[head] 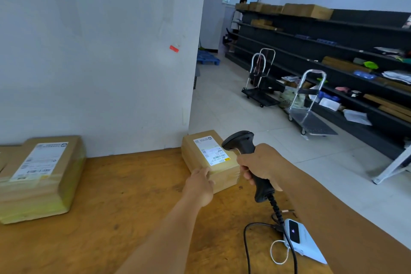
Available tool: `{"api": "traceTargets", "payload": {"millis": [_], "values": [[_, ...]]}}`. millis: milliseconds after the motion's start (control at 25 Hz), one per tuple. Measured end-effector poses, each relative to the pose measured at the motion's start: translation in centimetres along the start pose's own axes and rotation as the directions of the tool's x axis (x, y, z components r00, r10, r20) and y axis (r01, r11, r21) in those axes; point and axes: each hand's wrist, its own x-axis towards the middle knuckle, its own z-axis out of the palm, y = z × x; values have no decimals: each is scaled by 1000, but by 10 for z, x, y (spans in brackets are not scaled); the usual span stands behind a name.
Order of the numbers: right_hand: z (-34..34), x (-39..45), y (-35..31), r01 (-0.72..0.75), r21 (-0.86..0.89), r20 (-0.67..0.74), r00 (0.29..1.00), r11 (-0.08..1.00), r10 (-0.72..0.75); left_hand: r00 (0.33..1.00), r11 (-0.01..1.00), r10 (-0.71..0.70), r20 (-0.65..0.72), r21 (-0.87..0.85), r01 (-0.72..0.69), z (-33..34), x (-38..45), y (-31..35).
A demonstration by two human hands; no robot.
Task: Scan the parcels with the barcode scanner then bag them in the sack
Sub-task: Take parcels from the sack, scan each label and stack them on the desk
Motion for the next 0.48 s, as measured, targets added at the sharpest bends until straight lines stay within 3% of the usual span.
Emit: {"api": "traceTargets", "payload": {"millis": [480], "values": [[2, 11, -7, -24, -59, 42, 999, 998, 26, 995, 999, 18, -97, -34, -21, -3, 2, -3]]}}
